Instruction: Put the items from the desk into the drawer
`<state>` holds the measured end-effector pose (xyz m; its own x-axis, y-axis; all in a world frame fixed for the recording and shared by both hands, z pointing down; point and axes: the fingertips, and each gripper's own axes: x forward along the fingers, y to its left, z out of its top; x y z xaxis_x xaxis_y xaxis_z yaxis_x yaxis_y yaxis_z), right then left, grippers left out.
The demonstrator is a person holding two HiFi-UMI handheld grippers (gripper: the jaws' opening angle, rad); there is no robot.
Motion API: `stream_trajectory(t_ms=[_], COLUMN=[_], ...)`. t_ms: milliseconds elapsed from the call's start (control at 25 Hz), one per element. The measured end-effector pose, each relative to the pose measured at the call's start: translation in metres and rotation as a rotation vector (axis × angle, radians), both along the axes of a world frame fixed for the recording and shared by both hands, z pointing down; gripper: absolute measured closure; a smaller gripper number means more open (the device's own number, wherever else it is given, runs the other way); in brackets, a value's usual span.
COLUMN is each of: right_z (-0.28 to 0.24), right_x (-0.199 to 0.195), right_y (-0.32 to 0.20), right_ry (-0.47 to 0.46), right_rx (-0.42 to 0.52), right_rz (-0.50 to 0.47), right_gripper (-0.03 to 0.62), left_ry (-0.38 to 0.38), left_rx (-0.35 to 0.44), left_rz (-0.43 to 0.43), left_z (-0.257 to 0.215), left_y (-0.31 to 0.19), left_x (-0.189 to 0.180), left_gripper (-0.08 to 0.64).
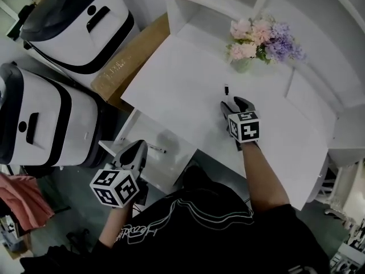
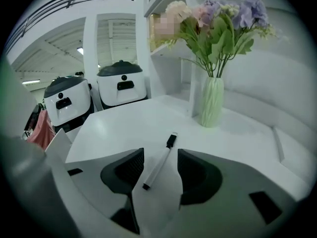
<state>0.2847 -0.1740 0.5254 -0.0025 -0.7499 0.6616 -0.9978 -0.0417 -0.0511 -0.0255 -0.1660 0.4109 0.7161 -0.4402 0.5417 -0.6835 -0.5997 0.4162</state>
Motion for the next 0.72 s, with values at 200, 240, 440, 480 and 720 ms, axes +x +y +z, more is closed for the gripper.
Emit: stream_trajectory(t_ms=[200, 240, 440, 480, 720], right_z=[0.013, 0.013, 0.015, 0.015, 0.015], right_x=[0.006, 0.005, -0.002, -0.003, -0.006], right_y=[-0.003, -0.003, -0.006, -0.006, -0.006], right_ry=[0.029, 0.026, -0.002, -0.006, 0.003], right_rx=[-0.057, -0.065, -0.108, -0.115, -0.123], right_rz=[-0.005, -0.01, -0.038, -0.039, -0.05], right_gripper=[0.431, 0.437, 0.489, 0.494, 0.528], left_ry=[0.007, 0.009, 0.014, 0.015, 0.013], left_rx=[0.008, 0.008, 0.001, 0.001, -0.002], left_rz=[-0.004, -0.009, -0.027, -0.03, -0.065], left_z=[0.001, 0.001, 0.003, 0.003, 0.002], left_y=[-0.014, -0.017, -0.021, -0.021, -0.018], left_x=[0.005, 0.004, 0.0, -0.002, -0.02], left_gripper=[0.538, 0.538, 0.538, 0.538, 0.538])
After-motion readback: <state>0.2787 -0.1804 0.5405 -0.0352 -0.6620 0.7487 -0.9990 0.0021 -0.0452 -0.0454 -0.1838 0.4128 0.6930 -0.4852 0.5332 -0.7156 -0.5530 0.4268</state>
